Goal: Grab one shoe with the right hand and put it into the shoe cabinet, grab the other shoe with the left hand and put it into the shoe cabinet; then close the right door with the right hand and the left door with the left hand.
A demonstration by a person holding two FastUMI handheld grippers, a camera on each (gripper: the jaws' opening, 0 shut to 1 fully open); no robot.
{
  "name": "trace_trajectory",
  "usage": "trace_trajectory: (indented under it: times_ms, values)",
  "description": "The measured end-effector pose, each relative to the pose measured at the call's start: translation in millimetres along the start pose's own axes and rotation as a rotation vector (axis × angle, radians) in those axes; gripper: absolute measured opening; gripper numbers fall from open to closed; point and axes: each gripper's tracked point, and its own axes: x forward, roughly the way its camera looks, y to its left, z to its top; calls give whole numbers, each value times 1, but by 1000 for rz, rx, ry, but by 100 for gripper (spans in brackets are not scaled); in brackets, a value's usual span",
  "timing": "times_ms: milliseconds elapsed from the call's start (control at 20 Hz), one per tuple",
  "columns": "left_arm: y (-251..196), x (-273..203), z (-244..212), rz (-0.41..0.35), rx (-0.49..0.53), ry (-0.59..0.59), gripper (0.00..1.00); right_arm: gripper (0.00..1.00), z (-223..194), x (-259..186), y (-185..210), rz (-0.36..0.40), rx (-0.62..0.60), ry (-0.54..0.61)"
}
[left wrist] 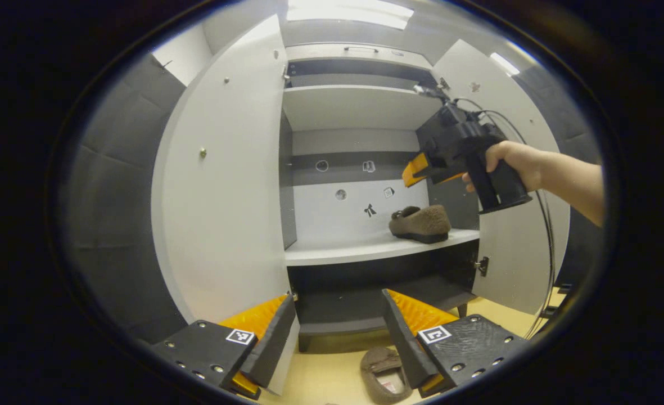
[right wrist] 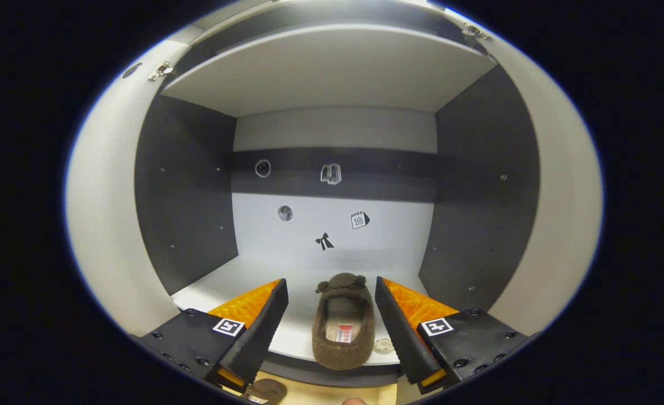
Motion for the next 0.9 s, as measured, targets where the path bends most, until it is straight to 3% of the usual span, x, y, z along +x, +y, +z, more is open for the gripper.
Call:
trace_trajectory:
  times_ms: [200,600,700,750,900]
  values:
    - [-9,10,-12,-24,10,27,89,96,4,-50,-7,-19,-20,-85]
    - [-26,13,-68,-86,-7,128,93,98,-26,-127,-19,-57,-70,-172]
    - [-28,13,-90,-100,0,170,89,98,-33,-143,-16,-52,-65,-183]
    - [-30,12,-102,-110,6,195,96,98,-37,-151,-15,-54,-60,-184]
    - [-36,12,-138,-142,22,265,96,98,-51,-169,-10,-49,-45,-175]
